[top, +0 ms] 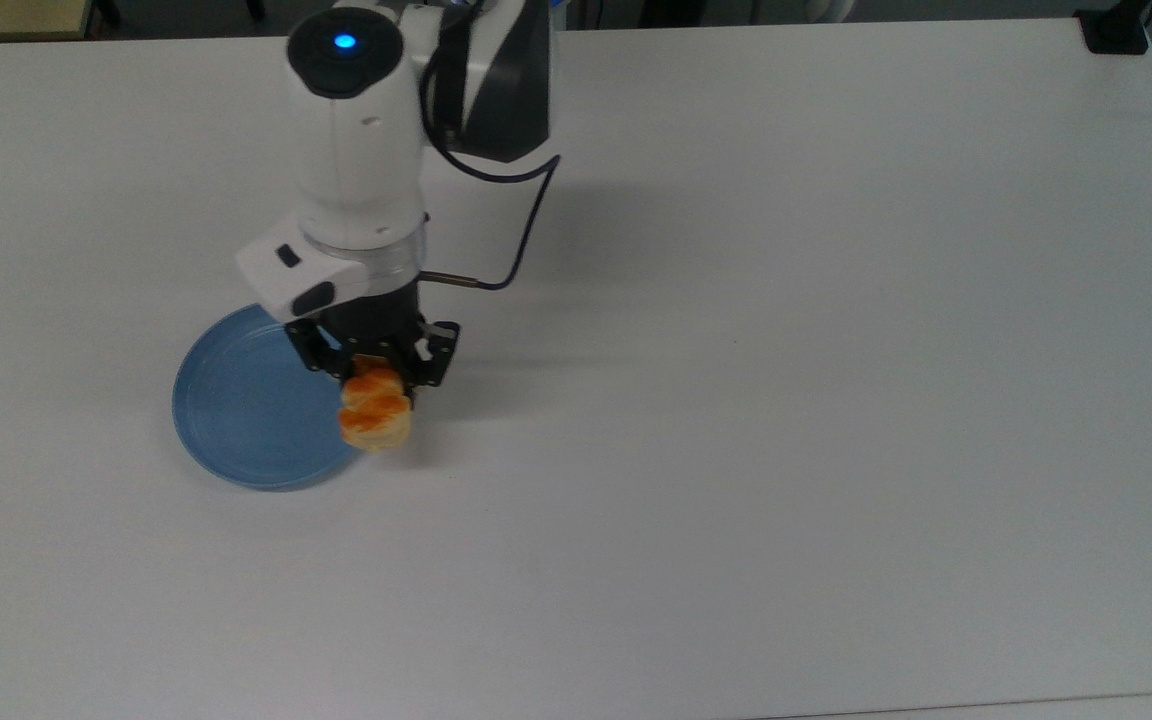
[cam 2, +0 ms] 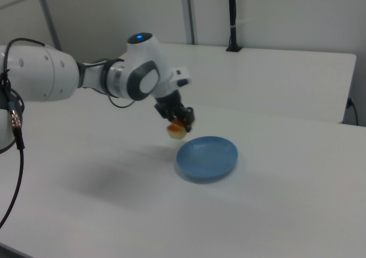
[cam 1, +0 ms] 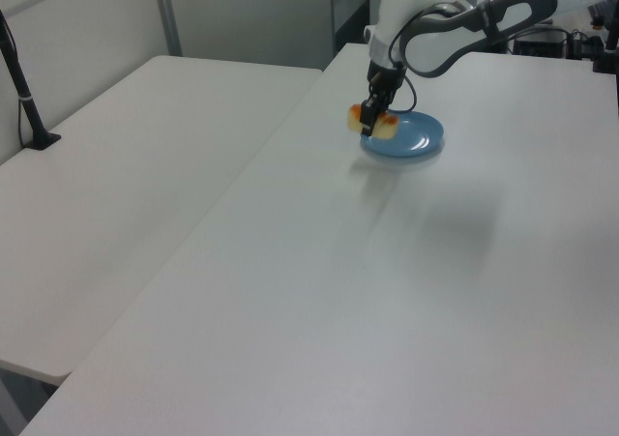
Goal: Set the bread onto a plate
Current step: 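Lift the bread roll and carry it over the blue plate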
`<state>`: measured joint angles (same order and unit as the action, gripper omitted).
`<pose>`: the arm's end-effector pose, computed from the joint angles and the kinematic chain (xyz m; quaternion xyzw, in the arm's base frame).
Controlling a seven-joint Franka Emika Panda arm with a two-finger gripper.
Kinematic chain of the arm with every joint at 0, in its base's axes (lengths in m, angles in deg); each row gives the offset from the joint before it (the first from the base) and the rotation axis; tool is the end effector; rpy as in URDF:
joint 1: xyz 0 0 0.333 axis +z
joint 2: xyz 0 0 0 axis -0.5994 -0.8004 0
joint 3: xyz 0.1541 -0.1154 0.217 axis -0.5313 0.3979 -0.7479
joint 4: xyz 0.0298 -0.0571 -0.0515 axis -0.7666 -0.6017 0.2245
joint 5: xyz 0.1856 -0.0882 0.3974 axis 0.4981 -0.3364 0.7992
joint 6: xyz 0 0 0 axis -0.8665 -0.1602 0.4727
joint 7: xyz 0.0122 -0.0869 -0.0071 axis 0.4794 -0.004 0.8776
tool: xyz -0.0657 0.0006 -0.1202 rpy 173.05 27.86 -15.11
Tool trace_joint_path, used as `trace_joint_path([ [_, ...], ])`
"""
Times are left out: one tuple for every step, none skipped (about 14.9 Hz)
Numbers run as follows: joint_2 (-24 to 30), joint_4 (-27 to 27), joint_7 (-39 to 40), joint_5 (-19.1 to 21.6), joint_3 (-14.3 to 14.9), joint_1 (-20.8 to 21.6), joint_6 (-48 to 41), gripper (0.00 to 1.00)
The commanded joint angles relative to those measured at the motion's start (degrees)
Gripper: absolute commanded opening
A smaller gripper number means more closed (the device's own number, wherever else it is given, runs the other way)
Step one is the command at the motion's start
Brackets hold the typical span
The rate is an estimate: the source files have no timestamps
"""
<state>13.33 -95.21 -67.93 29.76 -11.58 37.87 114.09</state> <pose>0.7523 -0.0832 0.3065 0.9889 -0.0521 0.1331 0.0411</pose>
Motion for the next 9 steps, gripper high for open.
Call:
trace_joint_path([
  [1.2, -1.9, 3.8, -0.5, 3.2, -2.0, -0.3, 0.58],
  [0.7, -1.9, 4.6, -0.4, 3.7, -2.7, -0.2, 0.58],
  [0.2, -1.9, 5.0, -0.4, 3.8, -3.4, -0.2, 0.59],
  [-0.3, -1.9, 5.3, -0.5, 3.8, -4.0, -0.1, 0.61],
  [-0.6, -2.0, 5.4, -0.5, 3.9, -4.4, -0.1, 0.63],
  [-1.4, -2.0, 5.4, -0.5, 3.9, -4.4, -0.1, 0.65],
  [-1.9, -2.1, 5.4, -0.5, 3.9, -4.2, 0.0, 0.69],
  [-2.5, -2.3, 5.1, -0.5, 3.9, -4.0, 0.1, 0.79],
  [-2.8, -2.4, 5.0, -0.5, 3.9, -3.9, 0.2, 0.83],
])
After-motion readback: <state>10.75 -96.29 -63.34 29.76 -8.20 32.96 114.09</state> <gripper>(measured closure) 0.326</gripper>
